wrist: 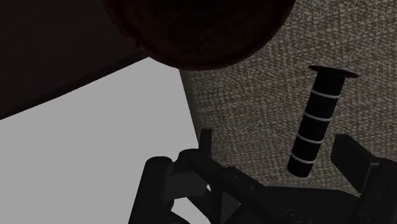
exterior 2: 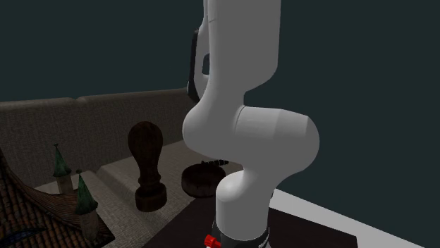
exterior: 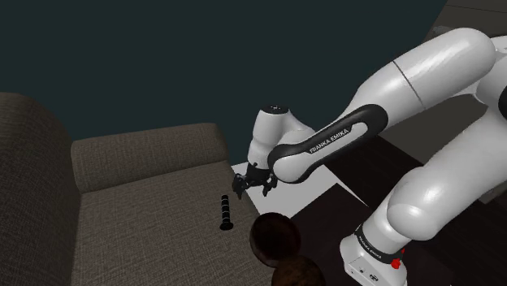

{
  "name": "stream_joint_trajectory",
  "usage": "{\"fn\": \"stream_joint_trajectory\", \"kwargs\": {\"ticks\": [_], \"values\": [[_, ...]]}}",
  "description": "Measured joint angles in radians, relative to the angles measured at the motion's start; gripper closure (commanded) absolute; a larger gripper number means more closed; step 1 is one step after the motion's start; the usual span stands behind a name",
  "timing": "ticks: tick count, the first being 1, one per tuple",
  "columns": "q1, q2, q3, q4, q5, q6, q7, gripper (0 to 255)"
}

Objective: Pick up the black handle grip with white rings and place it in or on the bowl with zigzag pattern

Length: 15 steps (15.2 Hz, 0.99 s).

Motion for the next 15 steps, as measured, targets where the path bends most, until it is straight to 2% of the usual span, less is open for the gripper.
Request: {"fn": "stream_joint_trajectory", "kwargs": {"ticks": [2, 4, 7, 15], "values": [[-0.009, 0.091, 0.020, 0.030, -0.068, 0.067, 0.094, 0], [-0.007, 0.192, 0.017, 0.079, -0.167, 0.121, 0.204, 0], [0.037, 0.332, -0.030, 0.172, -0.314, 0.170, 0.363, 0], [0.122, 0.471, -0.119, 0.217, -0.449, 0.260, 0.488, 0]]}}
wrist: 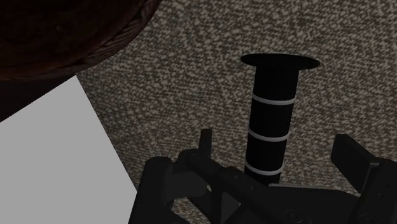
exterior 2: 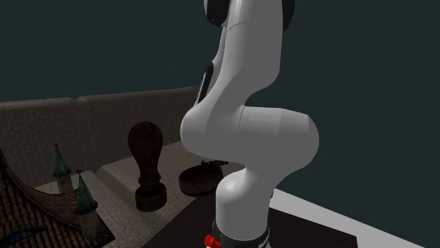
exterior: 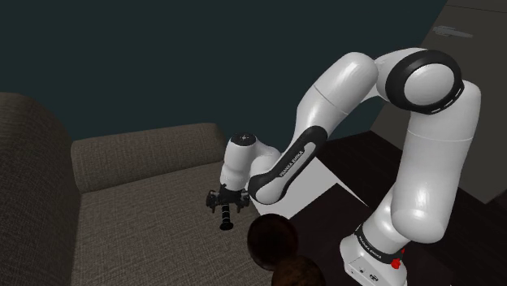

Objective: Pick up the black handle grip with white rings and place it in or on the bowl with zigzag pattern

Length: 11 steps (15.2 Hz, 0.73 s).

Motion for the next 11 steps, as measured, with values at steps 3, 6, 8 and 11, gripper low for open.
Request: {"fn": "stream_joint_trajectory", "kwargs": {"ticks": [3, 6, 8, 11], "values": [[0.006, 0.011, -0.008, 0.003, -0.009, 0.007, 0.006, 0], [0.006, 0.012, -0.009, 0.003, -0.010, 0.008, 0.006, 0], [0.006, 0.012, -0.009, 0.003, -0.010, 0.008, 0.006, 255], [0.006, 0.012, -0.009, 0.003, -0.010, 0.008, 0.006, 255]]}}
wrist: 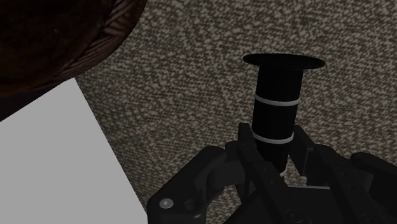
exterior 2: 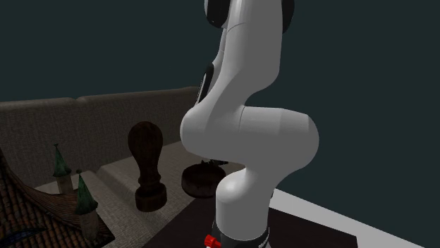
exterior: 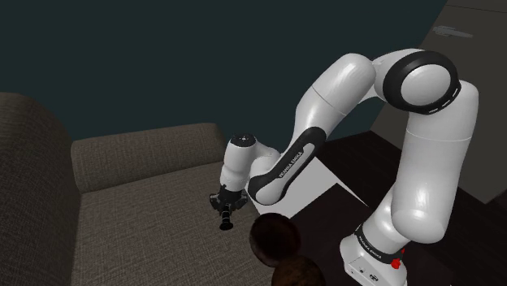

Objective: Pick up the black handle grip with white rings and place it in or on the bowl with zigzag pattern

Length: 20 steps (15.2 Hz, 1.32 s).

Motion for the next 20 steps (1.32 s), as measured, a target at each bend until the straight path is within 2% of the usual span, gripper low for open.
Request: {"fn": "stream_joint_trajectory", "kwargs": {"ticks": [8, 20], "values": [[-0.009, -0.016, 0.013, -0.002, 0.014, -0.013, -0.009, 255], [-0.087, -0.176, 0.116, -0.015, 0.168, -0.147, -0.117, 255]]}}
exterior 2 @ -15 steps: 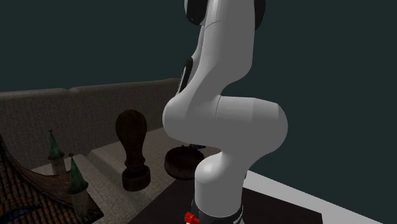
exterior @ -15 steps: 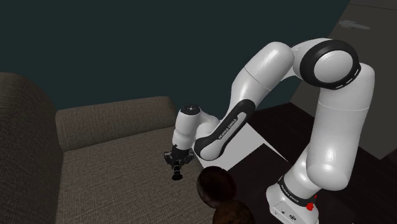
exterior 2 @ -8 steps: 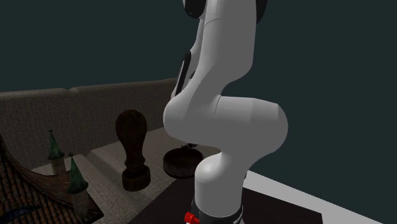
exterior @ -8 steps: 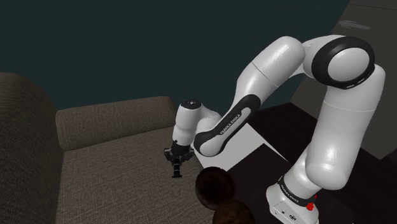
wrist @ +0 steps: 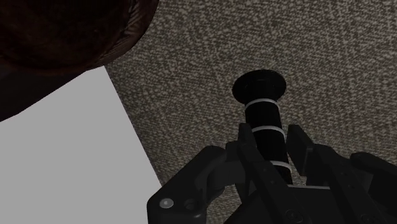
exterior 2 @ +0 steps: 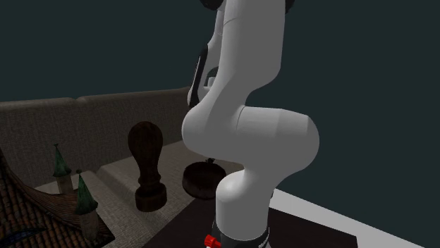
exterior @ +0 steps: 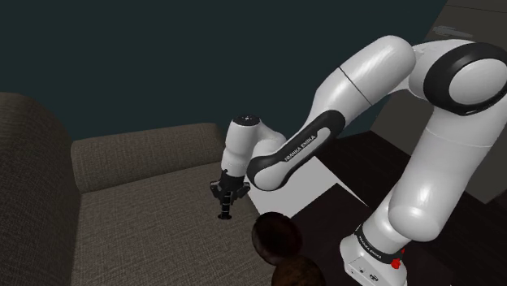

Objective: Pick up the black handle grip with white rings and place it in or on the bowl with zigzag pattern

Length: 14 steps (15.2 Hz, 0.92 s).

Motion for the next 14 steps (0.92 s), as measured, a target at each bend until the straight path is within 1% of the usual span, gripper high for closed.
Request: {"fn": "stream_joint_trajectory", "kwargs": {"ticks": [7, 14], "values": [[-0.023, -0.101, 0.034, 0.007, 0.097, -0.095, -0.066, 255], [-0.030, -0.184, 0.042, 0.033, 0.165, -0.191, -0.113, 255]]}}
